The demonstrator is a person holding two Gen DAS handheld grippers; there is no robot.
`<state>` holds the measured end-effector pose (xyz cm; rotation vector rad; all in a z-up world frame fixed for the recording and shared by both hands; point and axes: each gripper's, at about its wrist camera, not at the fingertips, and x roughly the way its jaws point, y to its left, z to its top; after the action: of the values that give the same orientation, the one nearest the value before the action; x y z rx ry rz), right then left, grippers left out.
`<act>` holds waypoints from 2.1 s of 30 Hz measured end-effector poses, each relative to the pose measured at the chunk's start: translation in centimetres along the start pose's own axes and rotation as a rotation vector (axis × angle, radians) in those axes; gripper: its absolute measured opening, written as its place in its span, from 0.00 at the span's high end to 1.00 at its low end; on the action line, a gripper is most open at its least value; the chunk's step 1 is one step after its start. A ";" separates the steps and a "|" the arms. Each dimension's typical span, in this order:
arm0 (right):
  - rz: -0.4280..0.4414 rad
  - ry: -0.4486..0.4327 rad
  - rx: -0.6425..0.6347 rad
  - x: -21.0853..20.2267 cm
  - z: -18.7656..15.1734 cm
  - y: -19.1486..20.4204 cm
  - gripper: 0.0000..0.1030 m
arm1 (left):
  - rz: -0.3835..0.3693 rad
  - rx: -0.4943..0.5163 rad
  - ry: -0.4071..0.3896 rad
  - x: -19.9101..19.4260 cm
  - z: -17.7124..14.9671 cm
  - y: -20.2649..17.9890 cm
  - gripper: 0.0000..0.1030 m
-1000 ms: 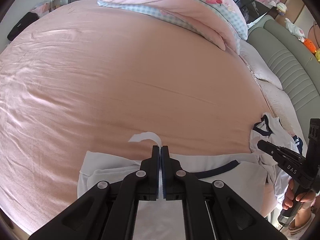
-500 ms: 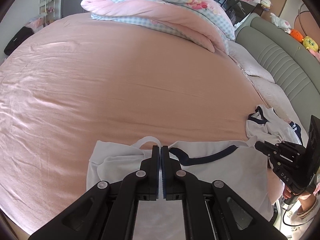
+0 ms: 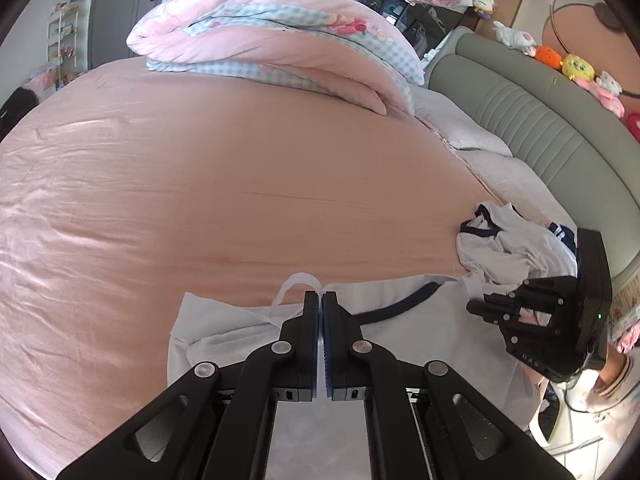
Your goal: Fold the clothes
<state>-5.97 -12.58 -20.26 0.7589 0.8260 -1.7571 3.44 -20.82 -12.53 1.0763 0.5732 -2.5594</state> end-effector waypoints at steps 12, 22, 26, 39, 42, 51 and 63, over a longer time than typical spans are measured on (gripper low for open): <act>-0.012 0.083 -0.041 2.2 -0.8 0.7 0.99 | 0.116 0.403 0.194 3.2 -3.8 -3.2 0.97; -0.118 0.086 -0.366 1.7 -1.6 4.1 0.99 | 0.324 0.919 0.202 4.1 -7.7 -7.0 0.97; -0.157 0.076 -0.555 1.4 -2.2 5.8 0.99 | 0.340 1.066 0.185 3.8 -9.2 -8.0 0.97; -0.222 0.001 -1.019 -0.7 -4.0 9.3 0.99 | 0.419 1.300 0.092 2.5 -9.6 -9.5 0.97; -0.221 0.004 -1.125 -0.9 -5.0 10.3 0.99 | 0.426 1.382 0.121 2.7 -10.6 -9.7 0.96; -0.245 0.030 -1.205 0.4 -5.9 10.1 0.99 | 0.520 1.730 0.021 2.2 -14.3 -8.6 0.96; -0.265 0.041 -1.237 0.7 -7.0 10.6 0.99 | 0.588 2.118 -0.095 1.6 -16.7 -5.0 0.96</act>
<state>4.73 -9.92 -26.72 -0.1614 1.8095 -1.0813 10.43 -8.74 -23.11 1.0083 -2.4700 -1.7778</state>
